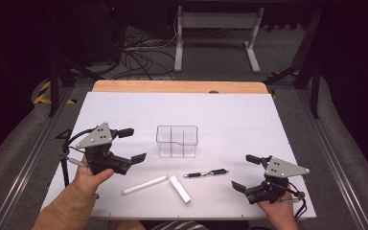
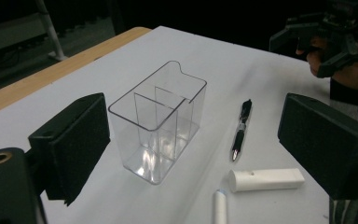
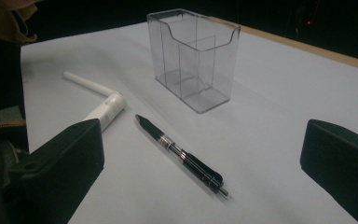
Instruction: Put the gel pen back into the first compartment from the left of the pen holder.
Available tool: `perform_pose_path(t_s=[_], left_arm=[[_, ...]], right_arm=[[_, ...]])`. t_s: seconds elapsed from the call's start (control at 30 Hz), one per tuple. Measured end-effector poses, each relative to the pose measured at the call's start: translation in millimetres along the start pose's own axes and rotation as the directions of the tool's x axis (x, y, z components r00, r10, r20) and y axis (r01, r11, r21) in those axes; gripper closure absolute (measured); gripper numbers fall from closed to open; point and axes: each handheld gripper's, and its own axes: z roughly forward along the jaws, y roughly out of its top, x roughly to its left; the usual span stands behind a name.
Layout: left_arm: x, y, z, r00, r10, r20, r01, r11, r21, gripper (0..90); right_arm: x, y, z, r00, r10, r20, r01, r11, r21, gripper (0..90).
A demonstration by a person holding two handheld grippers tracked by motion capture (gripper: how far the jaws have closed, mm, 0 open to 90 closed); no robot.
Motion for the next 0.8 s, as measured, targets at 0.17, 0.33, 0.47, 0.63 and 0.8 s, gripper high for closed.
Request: perform_pose_path(t_s=[0.17, 0.33, 0.47, 0.63, 0.8], left_arm=[[-0.5, -20.3, -15.2, 0.9990, -0.042, 0.012, 0.043, 0.9973, -0.059, 9.0], [-7.8, -39.2, -25.5, 0.9963, -0.023, -0.082, 0.019, 0.9982, -0.056, 6.4], [-11.6, -49.0, -27.9, 0.9928, -0.023, -0.117, 0.021, 0.9997, -0.014, 6.3], [-13.2, -56.1, -28.9, 0.9838, -0.014, -0.179, 0.011, 0.9998, -0.017, 6.2], [-14.1, -58.9, -27.9, 0.9830, -0.011, -0.183, 0.007, 0.9998, -0.019, 6.5]], right_arm=[[0.5, 4.1, -0.7, 0.9999, -0.017, -0.002, 0.017, 0.9998, -0.007, 0.3], [0.5, 6.4, -1.9, 0.9990, -0.044, -0.004, 0.044, 0.9984, -0.034, 0.2], [0.9, 8.2, -0.7, 0.9986, -0.052, -0.005, 0.052, 0.9980, -0.037, 0.1], [1.0, 9.8, 1.5, 0.9987, -0.049, -0.014, 0.048, 0.9983, -0.033, 0.0], [1.5, 15.0, 1.8, 0.9988, -0.046, -0.018, 0.047, 0.9983, 0.034, 3.0]])
